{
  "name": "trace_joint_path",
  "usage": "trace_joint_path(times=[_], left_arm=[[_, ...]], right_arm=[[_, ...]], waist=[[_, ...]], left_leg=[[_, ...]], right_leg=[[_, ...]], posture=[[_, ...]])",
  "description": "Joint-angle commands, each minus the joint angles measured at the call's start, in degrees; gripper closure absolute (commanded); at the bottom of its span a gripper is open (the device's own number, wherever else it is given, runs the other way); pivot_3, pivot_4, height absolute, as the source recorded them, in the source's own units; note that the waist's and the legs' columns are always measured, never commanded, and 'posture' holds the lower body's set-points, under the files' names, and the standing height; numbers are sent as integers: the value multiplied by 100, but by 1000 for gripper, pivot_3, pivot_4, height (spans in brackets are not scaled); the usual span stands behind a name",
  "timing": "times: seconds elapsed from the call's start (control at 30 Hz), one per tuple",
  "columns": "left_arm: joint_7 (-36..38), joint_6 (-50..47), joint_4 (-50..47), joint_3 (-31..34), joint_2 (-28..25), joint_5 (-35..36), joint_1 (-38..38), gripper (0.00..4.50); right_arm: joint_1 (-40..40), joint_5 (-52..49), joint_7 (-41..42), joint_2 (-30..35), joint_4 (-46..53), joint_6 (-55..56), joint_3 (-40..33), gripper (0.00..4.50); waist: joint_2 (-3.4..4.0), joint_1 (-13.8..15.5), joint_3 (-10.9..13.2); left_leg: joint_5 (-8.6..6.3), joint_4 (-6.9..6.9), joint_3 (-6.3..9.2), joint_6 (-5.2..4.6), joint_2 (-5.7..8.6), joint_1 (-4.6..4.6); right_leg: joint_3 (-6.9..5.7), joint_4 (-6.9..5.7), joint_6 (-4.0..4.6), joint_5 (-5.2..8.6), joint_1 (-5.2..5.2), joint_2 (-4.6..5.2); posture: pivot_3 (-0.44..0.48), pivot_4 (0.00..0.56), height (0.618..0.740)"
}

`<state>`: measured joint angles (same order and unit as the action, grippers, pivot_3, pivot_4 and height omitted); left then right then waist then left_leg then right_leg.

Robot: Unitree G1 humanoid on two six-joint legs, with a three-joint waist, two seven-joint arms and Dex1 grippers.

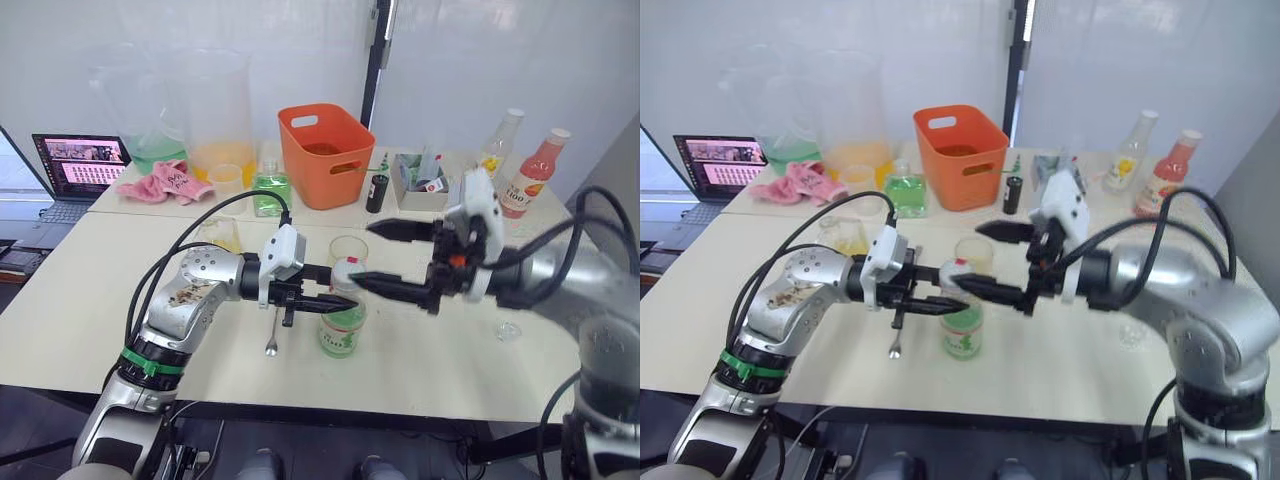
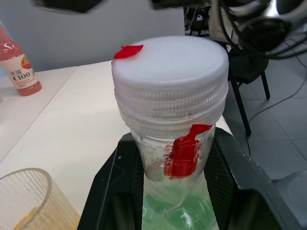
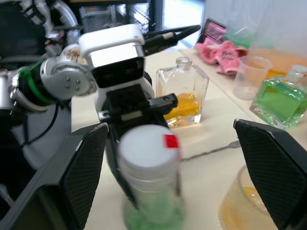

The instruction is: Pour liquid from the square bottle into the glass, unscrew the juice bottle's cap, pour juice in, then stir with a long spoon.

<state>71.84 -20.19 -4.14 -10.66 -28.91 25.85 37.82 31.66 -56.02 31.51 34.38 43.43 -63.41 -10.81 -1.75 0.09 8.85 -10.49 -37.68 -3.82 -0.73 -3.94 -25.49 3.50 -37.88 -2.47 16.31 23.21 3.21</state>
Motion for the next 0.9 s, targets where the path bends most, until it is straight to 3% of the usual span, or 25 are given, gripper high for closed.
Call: trace_joint_path(times=[0.03,0.3,0.63,0.73,0.9], left_arm=[[-200,131,21,2,95,-165,133,3190],[-265,154,1,-85,218,-287,179,3190],[-232,190,69,-102,253,-342,216,3190],[-224,188,67,-104,247,-340,213,3190],[-214,177,53,-107,229,-341,197,3190]], right_arm=[[45,-201,-1324,-152,697,-360,5,62],[-32,-751,-2706,-359,840,-542,126,62],[-97,-1269,-3366,-169,713,-400,326,62],[-93,-1381,-3488,-123,688,-328,368,845],[-78,-1528,-3640,-39,642,-191,444,2553]], waist=[[0,-13,0],[-1,8,0],[-1,6,0],[-1,5,0],[-1,4,0]], left_leg=[[0,-1,-1,0,2,0],[2,-6,-1,0,10,-2],[2,-6,0,-1,10,-3],[2,-6,0,-1,10,-3],[2,-6,0,-1,10,-3]], right_leg=[[6,1,-2,1,0,0],[11,11,-4,2,-6,6],[11,16,-5,2,-7,6],[11,16,-5,2,-7,6],[11,17,-5,2,-7,6]], posture=[[0,150,739],[0,150,739],[0,150,739],[0,150,739],[0,150,739]])
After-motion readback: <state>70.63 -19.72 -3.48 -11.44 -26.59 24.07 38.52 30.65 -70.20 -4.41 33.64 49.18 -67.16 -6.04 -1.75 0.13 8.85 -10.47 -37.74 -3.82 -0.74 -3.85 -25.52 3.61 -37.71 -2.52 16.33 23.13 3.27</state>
